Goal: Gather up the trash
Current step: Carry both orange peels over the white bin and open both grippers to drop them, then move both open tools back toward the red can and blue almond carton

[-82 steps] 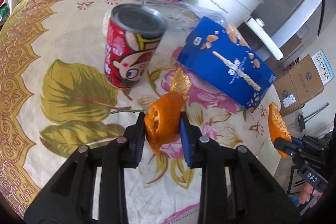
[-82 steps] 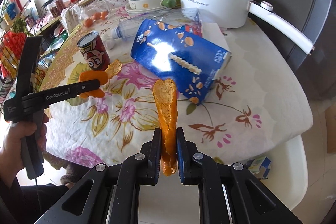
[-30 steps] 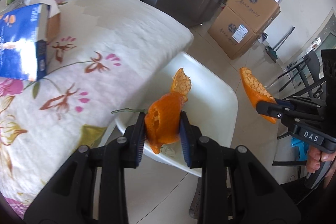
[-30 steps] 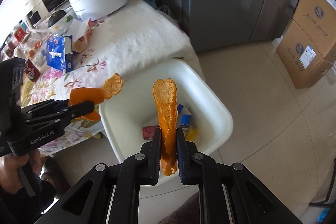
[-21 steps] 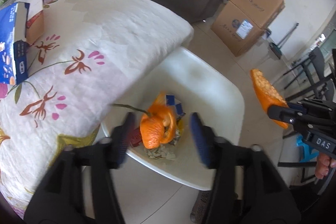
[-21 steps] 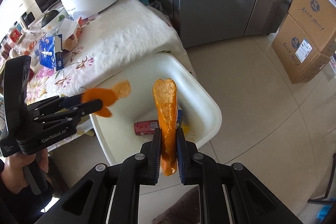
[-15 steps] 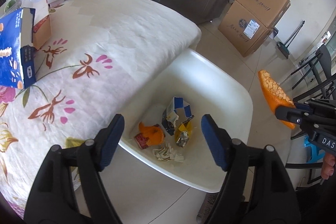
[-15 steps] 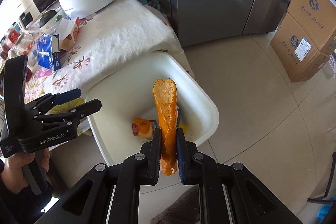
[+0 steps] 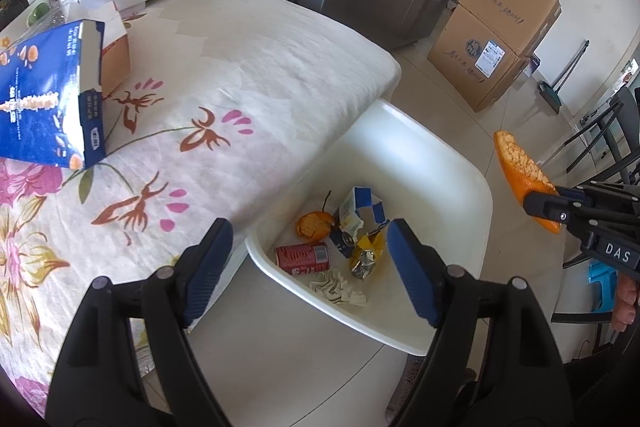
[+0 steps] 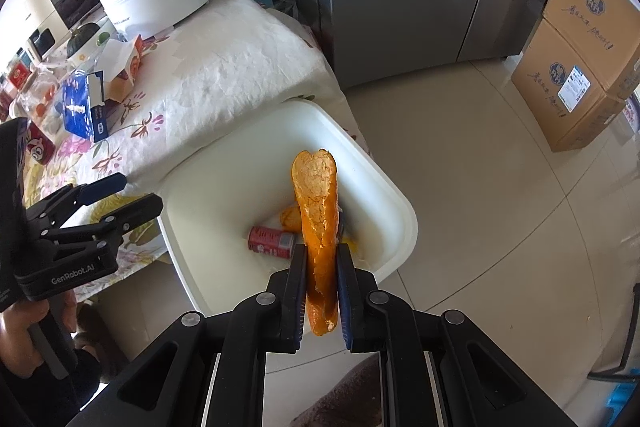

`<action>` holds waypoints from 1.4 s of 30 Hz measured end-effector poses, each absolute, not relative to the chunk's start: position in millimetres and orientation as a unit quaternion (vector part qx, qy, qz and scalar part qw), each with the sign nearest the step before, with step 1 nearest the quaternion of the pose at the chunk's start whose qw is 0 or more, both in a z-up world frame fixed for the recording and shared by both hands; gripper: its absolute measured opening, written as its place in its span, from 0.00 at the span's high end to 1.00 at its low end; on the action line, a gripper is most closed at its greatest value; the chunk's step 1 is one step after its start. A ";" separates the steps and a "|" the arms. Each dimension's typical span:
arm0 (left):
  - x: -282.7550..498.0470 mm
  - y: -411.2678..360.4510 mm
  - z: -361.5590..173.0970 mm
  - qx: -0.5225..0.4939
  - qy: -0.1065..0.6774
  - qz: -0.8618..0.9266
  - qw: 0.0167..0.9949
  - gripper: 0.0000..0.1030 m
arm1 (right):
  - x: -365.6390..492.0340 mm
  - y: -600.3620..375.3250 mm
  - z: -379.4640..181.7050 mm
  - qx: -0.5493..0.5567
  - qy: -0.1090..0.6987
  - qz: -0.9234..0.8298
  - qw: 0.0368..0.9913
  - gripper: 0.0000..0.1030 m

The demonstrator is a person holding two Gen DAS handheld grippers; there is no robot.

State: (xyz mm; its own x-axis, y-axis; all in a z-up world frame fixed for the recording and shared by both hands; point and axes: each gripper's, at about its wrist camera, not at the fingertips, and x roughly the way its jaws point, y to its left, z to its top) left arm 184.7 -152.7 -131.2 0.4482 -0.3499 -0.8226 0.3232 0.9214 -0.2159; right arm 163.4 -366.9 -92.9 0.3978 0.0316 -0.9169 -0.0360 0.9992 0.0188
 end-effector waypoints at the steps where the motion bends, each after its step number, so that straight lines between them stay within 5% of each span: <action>1: 184.6 -150.7 -130.4 -0.015 0.486 -0.196 0.851 0.22 | 164.2 -367.2 -92.3 0.003 0.547 0.020 0.837 0.82; 5: 184.4 -142.7 -125.9 -0.018 0.483 -0.192 0.854 0.21 | 166.9 -366.6 -87.0 0.021 0.542 0.013 0.840 0.50; 14: 180.6 -116.1 -112.3 -0.025 0.475 -0.172 0.862 0.18 | 172.7 -349.2 -76.2 0.030 0.534 0.024 0.844 0.33; 20: 176.5 -91.3 -102.9 -0.025 0.470 -0.148 0.870 0.13 | 176.7 -334.2 -72.2 0.027 0.531 0.032 0.846 0.27; 22: 174.9 -81.0 -99.7 -0.025 0.469 -0.131 0.873 0.02 | 178.1 -328.2 -71.1 0.025 0.530 0.034 0.847 0.25; 42: 156.3 61.2 -78.8 -0.069 0.447 -0.002 0.892 0.01 | 202.8 -217.3 -61.8 0.028 0.519 0.096 0.849 0.18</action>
